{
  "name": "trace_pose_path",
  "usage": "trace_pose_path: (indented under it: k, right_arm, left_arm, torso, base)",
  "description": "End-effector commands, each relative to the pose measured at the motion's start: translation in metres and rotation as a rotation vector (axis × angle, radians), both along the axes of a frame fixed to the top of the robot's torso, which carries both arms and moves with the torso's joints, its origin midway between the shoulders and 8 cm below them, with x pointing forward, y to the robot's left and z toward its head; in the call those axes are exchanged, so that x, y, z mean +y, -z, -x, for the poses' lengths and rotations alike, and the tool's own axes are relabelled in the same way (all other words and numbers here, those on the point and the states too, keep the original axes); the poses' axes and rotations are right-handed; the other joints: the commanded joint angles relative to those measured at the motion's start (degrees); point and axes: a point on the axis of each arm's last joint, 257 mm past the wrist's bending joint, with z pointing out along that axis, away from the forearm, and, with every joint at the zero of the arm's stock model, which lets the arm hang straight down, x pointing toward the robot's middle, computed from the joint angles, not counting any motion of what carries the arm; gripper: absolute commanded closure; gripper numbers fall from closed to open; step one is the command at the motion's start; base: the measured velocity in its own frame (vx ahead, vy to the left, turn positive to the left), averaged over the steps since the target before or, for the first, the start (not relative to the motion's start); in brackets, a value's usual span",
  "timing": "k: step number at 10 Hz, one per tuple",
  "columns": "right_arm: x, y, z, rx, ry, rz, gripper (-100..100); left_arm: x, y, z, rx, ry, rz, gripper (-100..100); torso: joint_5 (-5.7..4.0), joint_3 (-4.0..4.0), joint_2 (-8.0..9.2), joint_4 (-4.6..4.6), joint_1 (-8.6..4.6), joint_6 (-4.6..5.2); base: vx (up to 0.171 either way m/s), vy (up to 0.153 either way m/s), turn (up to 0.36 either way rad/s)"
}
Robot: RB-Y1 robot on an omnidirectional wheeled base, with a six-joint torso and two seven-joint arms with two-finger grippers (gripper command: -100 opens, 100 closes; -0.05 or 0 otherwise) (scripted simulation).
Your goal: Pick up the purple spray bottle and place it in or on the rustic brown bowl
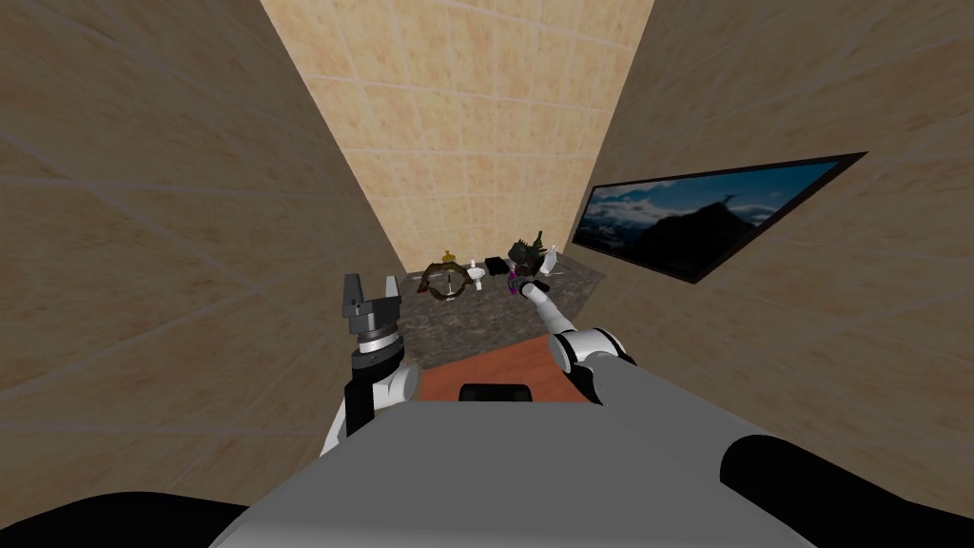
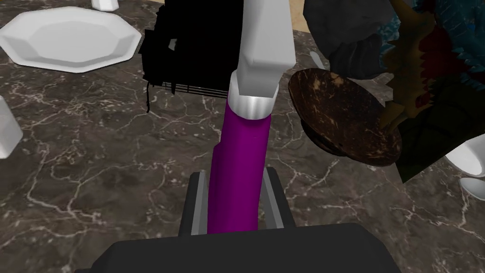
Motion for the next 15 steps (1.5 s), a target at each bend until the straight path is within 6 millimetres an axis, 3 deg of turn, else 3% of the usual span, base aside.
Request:
trace_pose_path:
  k: [1,4,9,12,14,15]
  right_arm:
    - [-0.001,0.005,0.002,0.013,-0.007,0.014,100]
    - [0.001,0.022,0.006,0.074,-0.061,0.091,100]
    - [0.011,0.029,0.008,0.107,-0.1,0.125,100]
    - [0.045,0.012,0.005,0.108,-0.148,0.088,100]
    - [0.048,-0.007,-0.002,0.074,-0.15,0.095,100]
    - [0.049,-0.001,0.0,0.092,-0.147,0.077,100]
  left_arm:
    - [0.0,0.0,0.0,0.0,0.0,0.0,0]
    - [0.0,0.0,0.0,0.0,0.0,0.0,0]
    - [0.0,0.0,0.0,0.0,0.0,0.0,0]
    - [0.0,0.0,0.0,0.0,0.0,0.0,0]
    - [0.0,0.0,0.0,0.0,0.0,0.0,0]
    - [0.0,0.0,0.0,0.0,0.0,0.0,0]
  torso:
    - [0.0,0.0,0.0,0.0,0.0,0.0]
    - [-0.01,-0.17,-0.2,-0.14,-0.15,0.07]
    - [-0.14,-0.51,-0.45,-0.57,-0.92,0.43]
    - [-0.16,-0.8,-0.99,-0.64,-1.06,0.45]
    - [-0.13,-0.96,-1.32,-0.67,-0.82,0.42]
    - [-0.08,-0.91,-1.19,-0.66,-0.56,0.37]
  base:
    - [-0.003,-0.012,-0.033]
    - [-0.021,-0.051,-0.065]
    - [-0.014,-0.097,-0.004]
    - [0.131,-0.143,-0.083]
    - [0.168,-0.055,-0.036]
    - [0.055,0.02,0.009]
